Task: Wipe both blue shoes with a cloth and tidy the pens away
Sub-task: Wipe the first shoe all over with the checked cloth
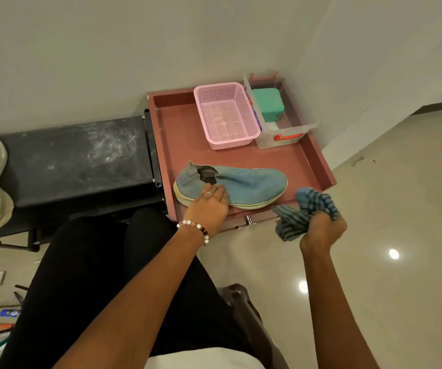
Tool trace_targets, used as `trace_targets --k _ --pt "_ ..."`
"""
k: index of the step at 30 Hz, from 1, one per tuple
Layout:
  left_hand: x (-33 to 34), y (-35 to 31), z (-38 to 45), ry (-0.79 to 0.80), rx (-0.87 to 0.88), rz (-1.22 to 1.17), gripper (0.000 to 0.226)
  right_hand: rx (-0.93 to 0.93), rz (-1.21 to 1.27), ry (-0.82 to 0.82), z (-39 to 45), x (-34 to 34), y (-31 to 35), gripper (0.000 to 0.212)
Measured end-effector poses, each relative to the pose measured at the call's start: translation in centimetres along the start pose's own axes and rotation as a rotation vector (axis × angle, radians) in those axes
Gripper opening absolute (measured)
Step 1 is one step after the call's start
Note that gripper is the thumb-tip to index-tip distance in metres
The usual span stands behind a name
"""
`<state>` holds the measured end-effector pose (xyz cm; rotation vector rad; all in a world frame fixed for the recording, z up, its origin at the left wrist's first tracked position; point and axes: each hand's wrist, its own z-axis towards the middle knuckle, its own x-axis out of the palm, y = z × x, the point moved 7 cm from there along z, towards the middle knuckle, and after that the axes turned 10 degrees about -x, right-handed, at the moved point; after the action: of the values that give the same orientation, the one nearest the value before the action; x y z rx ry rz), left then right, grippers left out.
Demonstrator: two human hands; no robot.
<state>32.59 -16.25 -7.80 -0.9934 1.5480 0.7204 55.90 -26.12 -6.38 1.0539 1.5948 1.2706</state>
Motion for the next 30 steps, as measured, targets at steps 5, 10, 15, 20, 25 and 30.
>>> trace_targets --k 5,10,15,20,25,30 --pt "2.8 -0.1 -0.6 0.222 -0.012 0.075 0.088 -0.591 -0.555 0.484 -2.9 5.8 1.7 0.034" --pt "3.5 -0.5 -0.5 0.276 -0.064 0.105 0.104 -0.799 -1.293 0.891 -7.1 10.2 -5.1 0.071" --pt "3.4 -0.5 -0.5 0.272 -0.066 0.152 0.099 -0.906 -1.240 1.224 -10.0 12.4 -4.8 0.062" --pt "3.6 -0.4 -0.7 0.290 -0.048 0.159 0.099 -1.281 -1.280 1.312 -3.0 8.9 -3.2 0.078" --pt "3.5 -0.6 -0.7 0.292 -0.059 0.153 0.101 -1.207 -1.496 1.102 -3.8 9.9 -2.4 0.048" --pt "3.3 -0.6 -0.7 0.294 -0.071 0.154 0.105 -0.985 -1.368 1.160 -11.3 12.7 -3.5 0.057"
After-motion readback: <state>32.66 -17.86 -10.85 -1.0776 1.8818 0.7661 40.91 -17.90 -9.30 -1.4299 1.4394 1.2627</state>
